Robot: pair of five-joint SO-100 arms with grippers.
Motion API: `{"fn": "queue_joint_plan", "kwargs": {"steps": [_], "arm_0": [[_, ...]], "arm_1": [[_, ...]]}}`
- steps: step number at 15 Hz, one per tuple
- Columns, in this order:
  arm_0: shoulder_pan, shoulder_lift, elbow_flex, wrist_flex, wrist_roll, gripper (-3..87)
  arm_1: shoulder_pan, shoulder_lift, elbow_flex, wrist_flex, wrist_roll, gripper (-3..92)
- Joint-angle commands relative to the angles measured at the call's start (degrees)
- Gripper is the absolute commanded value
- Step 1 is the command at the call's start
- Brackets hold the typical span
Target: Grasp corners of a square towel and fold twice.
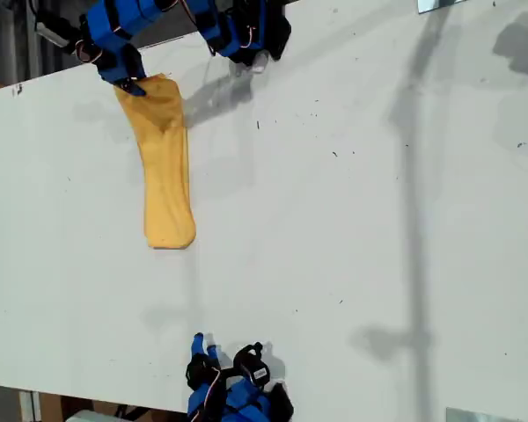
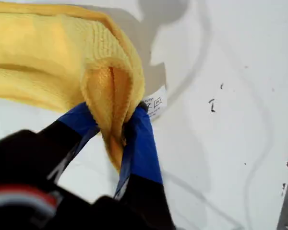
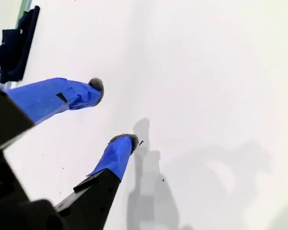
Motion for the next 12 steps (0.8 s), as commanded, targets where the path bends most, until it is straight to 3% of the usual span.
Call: {"fn": "queue_joint_plan", "kwargs": {"steps": [1, 6, 10, 12], "arm_0": [[0.09, 0.35, -0.18, -0.79, -0.26, 18.4], [0.09, 0.35, 0.0, -0.88, -0.53, 18.4], [0.0, 0.35, 0.0, -0.88, -0.62, 18.4], [0.0, 0.35, 0.0, -0.88, -0.62, 18.3]], "arm_1": [[-10.2, -2.11, -14.15, 0.26, -0.88, -0.1], [-31.2, -32.43, -54.05, 2.02, -2.2, -0.1], [-40.08, -41.48, -54.84, -14.94, -9.84, -0.1], [-41.4, -44.82, -54.93, -20.74, -9.84, -0.1]]}}
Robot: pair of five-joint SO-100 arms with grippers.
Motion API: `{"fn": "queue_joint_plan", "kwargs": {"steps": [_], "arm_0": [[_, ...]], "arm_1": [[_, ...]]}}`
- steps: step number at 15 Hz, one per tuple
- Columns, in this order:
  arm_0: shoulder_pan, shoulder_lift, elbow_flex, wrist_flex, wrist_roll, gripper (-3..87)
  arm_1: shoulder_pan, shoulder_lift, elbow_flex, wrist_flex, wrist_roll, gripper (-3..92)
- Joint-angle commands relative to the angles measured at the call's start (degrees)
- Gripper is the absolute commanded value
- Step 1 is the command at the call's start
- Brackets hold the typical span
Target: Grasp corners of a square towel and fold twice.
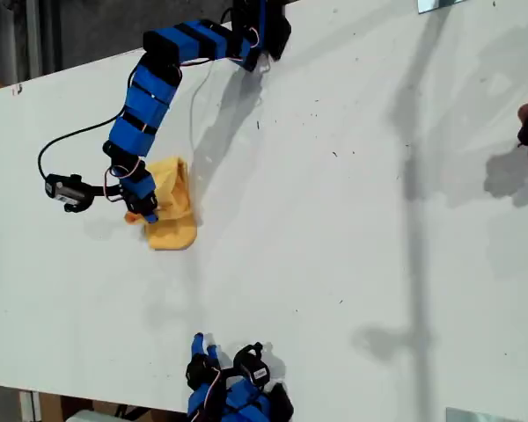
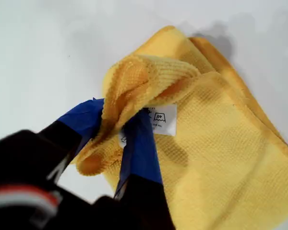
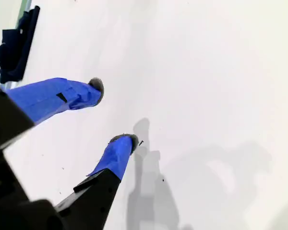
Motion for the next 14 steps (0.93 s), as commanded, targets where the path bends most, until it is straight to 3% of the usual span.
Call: {"fn": "queue_joint_plan", "kwargs": {"steps": [1, 13, 14], "arm_0": [[0.0, 0.35, 0.0, -0.88, -0.62, 18.3], [0.26, 0.35, 0.09, -0.88, -0.79, 18.0], [0.18, 0.35, 0.09, -0.88, -0.79, 18.0]], "arm_1": [[-1.05, -0.62, -4.66, -6.15, -0.97, -0.1], [1.41, -8.88, -8.09, -13.97, -0.7, 0.0], [1.41, -8.44, -7.82, -13.8, -0.79, 7.9]]}}
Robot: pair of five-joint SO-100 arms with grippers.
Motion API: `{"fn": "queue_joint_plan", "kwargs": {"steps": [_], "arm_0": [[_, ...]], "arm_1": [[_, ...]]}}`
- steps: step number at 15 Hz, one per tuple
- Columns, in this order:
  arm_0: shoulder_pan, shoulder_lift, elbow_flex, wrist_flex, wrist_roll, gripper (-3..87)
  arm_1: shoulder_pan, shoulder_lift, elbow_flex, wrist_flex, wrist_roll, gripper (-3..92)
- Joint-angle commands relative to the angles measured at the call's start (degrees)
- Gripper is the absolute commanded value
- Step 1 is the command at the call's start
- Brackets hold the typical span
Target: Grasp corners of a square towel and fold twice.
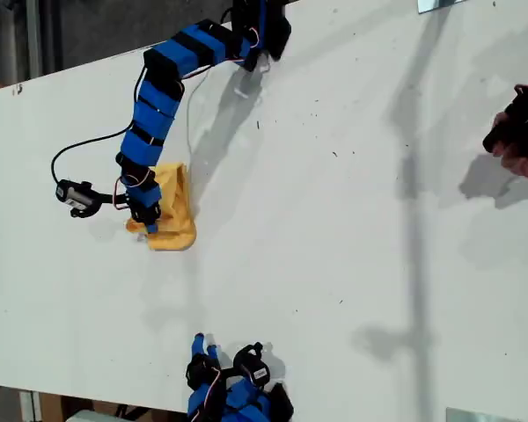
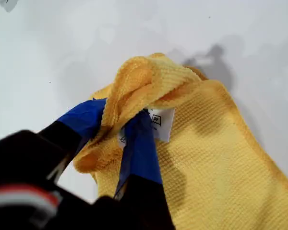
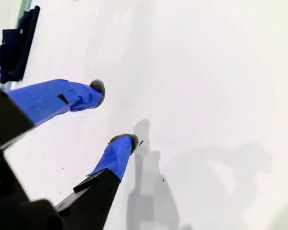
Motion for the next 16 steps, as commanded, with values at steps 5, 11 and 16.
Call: {"fn": "queue_joint_plan", "kwargs": {"steps": [5, 11, 16], "arm_0": [[0.18, 0.35, 0.09, -0.88, -0.7, 18.0], [0.18, 0.35, 0.09, -0.88, -0.62, 18.0], [-0.26, 0.35, 0.09, -0.88, -0.7, 18.1]], "arm_1": [[1.23, 6.94, 0.44, 0.09, -0.88, 28.6], [0.0, 23.64, 12.83, -1.05, -7.03, 29.3], [-2.37, 2.72, -6.77, 9.58, -4.22, 28.7]]}}
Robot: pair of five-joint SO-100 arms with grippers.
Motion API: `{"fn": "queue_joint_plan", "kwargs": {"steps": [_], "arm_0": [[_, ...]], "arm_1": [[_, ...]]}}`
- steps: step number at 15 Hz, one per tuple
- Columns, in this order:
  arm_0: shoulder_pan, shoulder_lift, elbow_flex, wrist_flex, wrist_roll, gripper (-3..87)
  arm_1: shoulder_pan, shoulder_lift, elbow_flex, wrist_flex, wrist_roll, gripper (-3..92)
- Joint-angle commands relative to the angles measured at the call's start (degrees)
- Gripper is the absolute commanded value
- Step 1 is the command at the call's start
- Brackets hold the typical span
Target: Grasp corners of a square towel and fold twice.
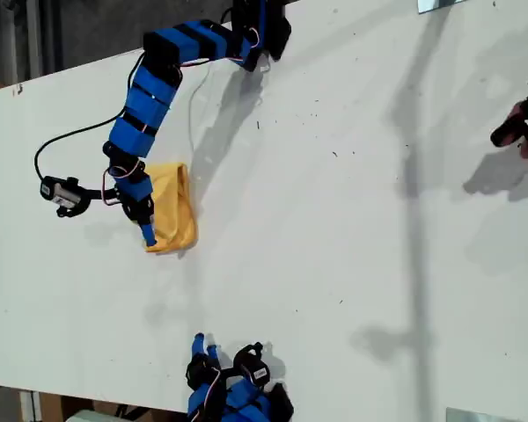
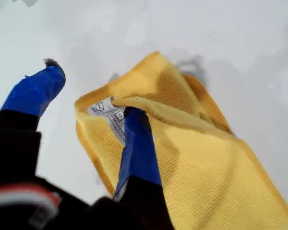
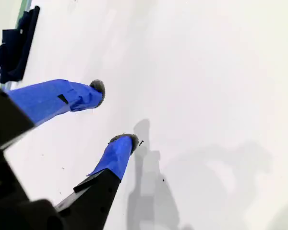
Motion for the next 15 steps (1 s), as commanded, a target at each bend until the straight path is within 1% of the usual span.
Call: {"fn": "queue_joint_plan", "kwargs": {"steps": [1, 2, 3, 4, 5, 6, 7, 8, 9, 10, 11, 12, 14, 15], "arm_0": [[0.0, 0.35, 0.09, -0.88, -0.7, 18.0], [0.0, 0.35, 0.09, -0.88, -0.7, 17.9], [-0.26, 0.35, 0.09, -0.88, -0.7, 18.0], [-0.26, 0.35, 0.09, -0.88, -0.62, 18.0], [-0.26, 0.35, 0.09, -0.88, -0.62, 18.1], [-0.26, 0.35, 0.09, -0.88, -0.62, 18.1], [0.0, 0.35, 0.09, -0.88, -0.62, 18.0], [-0.35, 0.35, 0.09, -0.88, -0.53, 18.1], [-0.35, 0.35, 0.09, -0.88, -0.53, 18.1], [-0.18, 0.35, 0.09, -0.88, -0.53, 18.1], [-0.26, 0.35, 0.09, -0.88, -0.44, 18.1], [-0.09, 0.35, 0.09, -0.88, -0.26, 18.1], [0.09, 0.35, 0.0, -0.88, 0.09, 17.7], [0.18, 0.35, -0.09, -0.88, 0.44, 17.5]], "arm_1": [[1.32, 3.87, -2.29, 0.26, 4.48, 28.7], [2.37, 14.94, 6.5, -5.1, 5.27, 28.8], [2.99, 20.13, 13.36, -11.43, 6.33, 28.4], [3.43, 12.22, 10.9, -11.78, 8.61, 28.2], [3.69, -5.54, -9.23, 1.67, 9.05, 29.2], [3.52, -1.58, -6.68, 0.53, 9.05, 28.9], [2.99, 8.88, -0.44, -1.85, 7.47, 28.7], [2.99, 14.68, 5.98, -5.45, 7.29, 28.2], [3.69, 12.3, 8.7, -6.59, 7.73, 28.2], [4.04, 9.05, 8.0, -5.1, 8.17, 28.2], [3.78, 13.89, 9.23, -2.72, 7.82, 28.6], [3.52, 24.08, 15.82, -3.08, 8.17, 28.6], [2.99, 49.66, 37.09, -4.57, 9.14, 27.7], [2.37, 62.23, 49.57, -4.92, 9.76, 29.0]]}}
